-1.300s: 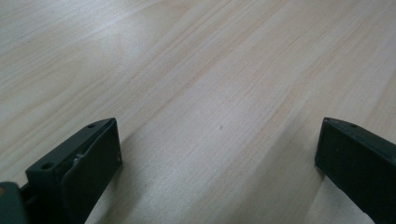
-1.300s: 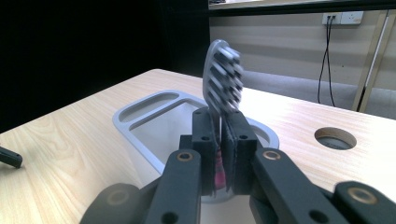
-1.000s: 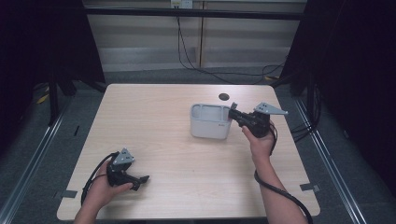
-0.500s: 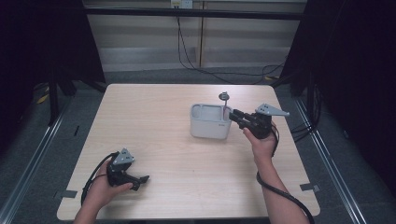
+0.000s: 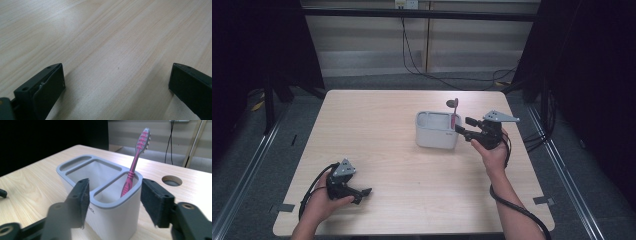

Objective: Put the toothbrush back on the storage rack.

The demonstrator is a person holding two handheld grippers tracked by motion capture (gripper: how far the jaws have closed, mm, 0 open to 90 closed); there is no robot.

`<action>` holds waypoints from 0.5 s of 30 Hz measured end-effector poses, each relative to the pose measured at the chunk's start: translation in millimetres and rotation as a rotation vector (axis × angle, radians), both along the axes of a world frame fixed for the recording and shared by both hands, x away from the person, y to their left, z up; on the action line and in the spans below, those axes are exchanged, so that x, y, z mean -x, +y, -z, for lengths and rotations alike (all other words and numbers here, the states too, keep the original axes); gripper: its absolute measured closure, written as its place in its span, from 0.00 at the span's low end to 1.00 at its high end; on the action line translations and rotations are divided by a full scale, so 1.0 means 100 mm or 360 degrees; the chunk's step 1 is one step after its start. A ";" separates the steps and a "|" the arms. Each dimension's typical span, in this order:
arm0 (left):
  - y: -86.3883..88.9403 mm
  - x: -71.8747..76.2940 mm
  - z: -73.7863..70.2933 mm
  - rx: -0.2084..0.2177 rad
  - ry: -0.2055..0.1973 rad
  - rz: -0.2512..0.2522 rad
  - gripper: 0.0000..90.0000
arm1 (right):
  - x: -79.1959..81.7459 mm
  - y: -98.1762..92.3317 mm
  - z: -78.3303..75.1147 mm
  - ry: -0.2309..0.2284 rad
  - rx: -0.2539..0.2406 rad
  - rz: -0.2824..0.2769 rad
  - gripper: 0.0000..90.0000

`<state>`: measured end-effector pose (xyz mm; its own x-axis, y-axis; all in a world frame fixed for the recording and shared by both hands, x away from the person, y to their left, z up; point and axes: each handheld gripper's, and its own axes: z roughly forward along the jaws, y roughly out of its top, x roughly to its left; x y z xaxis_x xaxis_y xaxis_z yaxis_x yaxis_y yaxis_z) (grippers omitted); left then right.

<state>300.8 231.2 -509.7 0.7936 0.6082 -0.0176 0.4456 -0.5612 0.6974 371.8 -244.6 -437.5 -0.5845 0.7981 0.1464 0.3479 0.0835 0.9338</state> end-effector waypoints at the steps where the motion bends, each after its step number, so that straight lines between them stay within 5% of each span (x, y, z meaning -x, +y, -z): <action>1: 0.00 0.00 0.00 0.0000 0.0000 0.0000 0.00 | 0.00 0.00 0.00 0.0002 0.0008 -0.0006 0.41; 15: 0.00 0.00 0.00 0.0000 0.0000 0.0000 0.00 | 0.00 -0.08 -0.06 0.0080 0.0068 -0.0037 0.27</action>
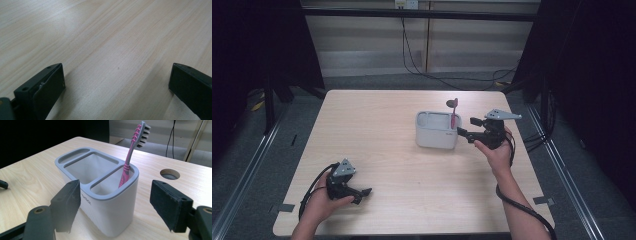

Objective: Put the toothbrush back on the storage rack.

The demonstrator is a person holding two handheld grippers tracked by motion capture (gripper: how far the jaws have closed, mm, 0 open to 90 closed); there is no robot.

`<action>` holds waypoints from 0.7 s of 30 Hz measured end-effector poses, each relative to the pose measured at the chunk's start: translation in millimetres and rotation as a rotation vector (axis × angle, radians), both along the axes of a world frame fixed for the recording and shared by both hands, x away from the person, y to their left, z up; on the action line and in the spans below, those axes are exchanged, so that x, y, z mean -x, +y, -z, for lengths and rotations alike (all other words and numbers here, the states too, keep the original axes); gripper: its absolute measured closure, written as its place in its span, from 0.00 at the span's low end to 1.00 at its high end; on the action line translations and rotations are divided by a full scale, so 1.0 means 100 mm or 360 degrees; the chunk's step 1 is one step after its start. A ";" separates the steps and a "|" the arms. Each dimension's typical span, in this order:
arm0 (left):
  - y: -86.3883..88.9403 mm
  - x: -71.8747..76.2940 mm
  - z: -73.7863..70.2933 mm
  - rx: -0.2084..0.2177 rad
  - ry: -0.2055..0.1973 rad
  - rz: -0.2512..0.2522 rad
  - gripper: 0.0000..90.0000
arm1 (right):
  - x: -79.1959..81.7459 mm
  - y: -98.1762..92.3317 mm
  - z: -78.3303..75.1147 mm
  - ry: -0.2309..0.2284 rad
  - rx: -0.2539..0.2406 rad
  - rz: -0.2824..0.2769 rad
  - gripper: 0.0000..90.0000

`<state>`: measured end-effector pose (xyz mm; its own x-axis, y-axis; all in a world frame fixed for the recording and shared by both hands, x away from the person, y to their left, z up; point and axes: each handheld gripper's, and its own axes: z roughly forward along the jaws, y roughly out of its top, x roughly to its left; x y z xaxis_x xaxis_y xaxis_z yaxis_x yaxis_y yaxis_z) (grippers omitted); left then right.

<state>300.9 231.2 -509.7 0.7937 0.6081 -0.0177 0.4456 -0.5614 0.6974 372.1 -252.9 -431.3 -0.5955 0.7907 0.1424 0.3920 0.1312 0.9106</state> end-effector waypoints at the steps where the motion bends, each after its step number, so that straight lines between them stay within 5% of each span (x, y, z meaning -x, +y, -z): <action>1: 0.00 0.00 0.00 -0.0001 -0.0001 0.0001 0.00 | 0.00 -0.01 -0.01 0.0001 0.0008 -0.0002 0.27; 21: 0.00 0.00 0.00 -0.0001 -0.0001 0.0000 0.00 | 0.11 -0.17 -0.06 0.0081 0.0115 -0.0090 0.26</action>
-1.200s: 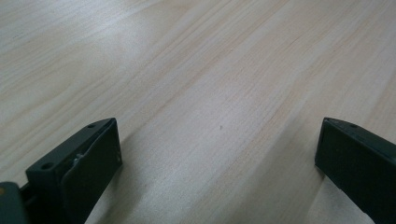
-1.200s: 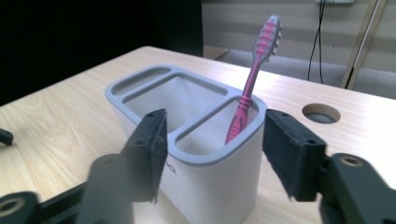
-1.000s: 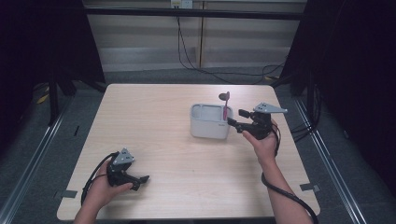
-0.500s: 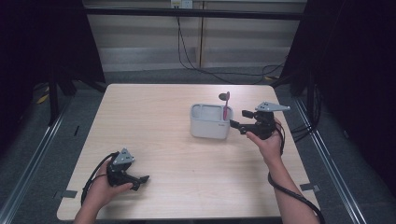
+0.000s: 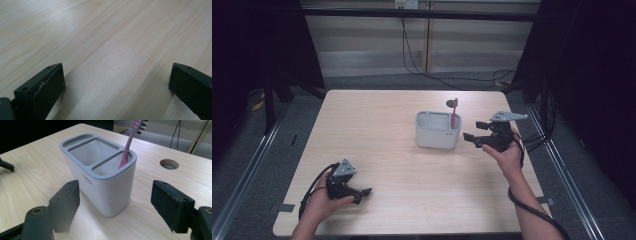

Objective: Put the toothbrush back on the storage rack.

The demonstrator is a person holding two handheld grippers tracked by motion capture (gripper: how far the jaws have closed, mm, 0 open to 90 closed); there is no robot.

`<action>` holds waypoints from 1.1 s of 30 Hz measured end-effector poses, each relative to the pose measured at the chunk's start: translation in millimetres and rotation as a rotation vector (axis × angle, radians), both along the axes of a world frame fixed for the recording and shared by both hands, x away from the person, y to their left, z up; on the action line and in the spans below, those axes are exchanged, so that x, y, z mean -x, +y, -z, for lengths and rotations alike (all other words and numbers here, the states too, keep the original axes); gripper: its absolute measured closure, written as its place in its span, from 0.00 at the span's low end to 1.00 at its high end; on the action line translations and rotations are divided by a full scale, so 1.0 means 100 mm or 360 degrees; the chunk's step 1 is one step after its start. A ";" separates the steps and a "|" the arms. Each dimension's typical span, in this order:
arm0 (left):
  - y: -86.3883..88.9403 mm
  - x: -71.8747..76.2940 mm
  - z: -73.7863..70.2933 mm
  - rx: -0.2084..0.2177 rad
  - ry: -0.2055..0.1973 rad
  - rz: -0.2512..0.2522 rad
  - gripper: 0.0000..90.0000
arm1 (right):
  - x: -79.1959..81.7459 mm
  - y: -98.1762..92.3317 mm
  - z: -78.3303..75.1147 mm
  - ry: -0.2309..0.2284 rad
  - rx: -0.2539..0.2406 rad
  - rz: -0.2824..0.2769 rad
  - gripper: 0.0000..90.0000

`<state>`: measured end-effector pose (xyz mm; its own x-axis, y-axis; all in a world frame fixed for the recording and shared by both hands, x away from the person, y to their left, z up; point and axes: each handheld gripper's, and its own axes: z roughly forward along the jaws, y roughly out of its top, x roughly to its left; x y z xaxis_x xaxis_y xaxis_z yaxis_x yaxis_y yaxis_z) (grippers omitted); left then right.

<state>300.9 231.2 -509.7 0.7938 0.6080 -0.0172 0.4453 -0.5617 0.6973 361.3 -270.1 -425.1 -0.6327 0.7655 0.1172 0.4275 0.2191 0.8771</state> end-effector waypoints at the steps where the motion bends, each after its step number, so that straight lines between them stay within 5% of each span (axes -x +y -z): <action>1: 0.00 0.00 0.00 0.0000 0.0000 -0.0001 0.00 | 0.01 -0.01 0.00 0.0002 0.0011 -0.0005 0.26; 19: 0.00 0.00 0.00 0.0001 0.0000 0.0000 0.00 | 0.15 -0.01 0.12 0.0053 0.0175 -0.0124 0.20; 33: 0.00 0.00 0.00 0.0001 0.0000 0.0000 0.00 | 0.21 -0.11 0.29 0.0125 0.0213 -0.0134 0.20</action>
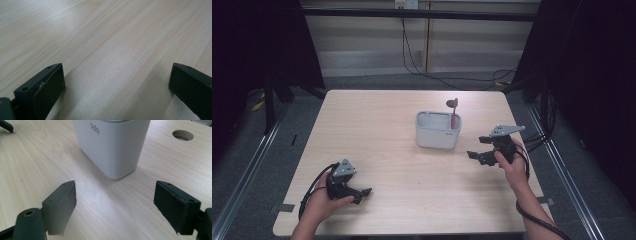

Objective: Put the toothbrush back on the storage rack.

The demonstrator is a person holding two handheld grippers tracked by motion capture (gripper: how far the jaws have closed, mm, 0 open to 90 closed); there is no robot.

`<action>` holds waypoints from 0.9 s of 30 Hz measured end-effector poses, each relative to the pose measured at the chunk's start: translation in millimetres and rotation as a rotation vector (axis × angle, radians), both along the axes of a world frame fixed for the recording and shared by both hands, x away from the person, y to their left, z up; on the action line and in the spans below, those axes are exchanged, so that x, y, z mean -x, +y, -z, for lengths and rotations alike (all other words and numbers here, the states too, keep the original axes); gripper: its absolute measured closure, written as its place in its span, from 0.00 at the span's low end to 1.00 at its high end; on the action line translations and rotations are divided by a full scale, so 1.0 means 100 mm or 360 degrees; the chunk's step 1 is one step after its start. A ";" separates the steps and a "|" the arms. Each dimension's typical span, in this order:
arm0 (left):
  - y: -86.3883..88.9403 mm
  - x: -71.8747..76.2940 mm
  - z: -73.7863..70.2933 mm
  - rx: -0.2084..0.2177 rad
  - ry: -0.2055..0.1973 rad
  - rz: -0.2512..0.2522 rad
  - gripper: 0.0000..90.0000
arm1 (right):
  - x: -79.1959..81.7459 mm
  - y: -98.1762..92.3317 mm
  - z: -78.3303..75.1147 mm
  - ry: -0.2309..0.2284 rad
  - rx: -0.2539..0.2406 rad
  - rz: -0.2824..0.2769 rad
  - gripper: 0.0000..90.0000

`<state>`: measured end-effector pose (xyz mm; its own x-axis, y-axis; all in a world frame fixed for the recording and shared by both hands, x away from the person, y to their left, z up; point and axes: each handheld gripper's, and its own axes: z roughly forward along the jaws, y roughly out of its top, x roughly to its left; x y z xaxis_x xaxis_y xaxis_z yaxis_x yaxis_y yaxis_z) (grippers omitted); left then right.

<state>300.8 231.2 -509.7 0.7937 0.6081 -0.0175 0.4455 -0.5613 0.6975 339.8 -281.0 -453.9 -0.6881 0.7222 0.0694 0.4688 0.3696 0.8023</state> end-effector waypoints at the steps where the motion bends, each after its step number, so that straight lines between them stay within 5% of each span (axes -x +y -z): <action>1: 0.00 0.00 0.00 0.0000 0.0000 0.0000 0.00 | 0.00 -0.01 0.01 0.0008 -0.0005 0.0000 0.20; 27: 0.00 0.00 0.00 0.0000 0.0000 0.0000 0.00 | 0.10 -0.32 0.31 0.0084 0.0020 0.0053 0.20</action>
<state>300.8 231.2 -509.7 0.7937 0.6081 -0.0174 0.4454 -0.5615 0.6974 329.6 -312.9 -485.1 -0.6592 0.7458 0.0959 0.5225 0.3627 0.7716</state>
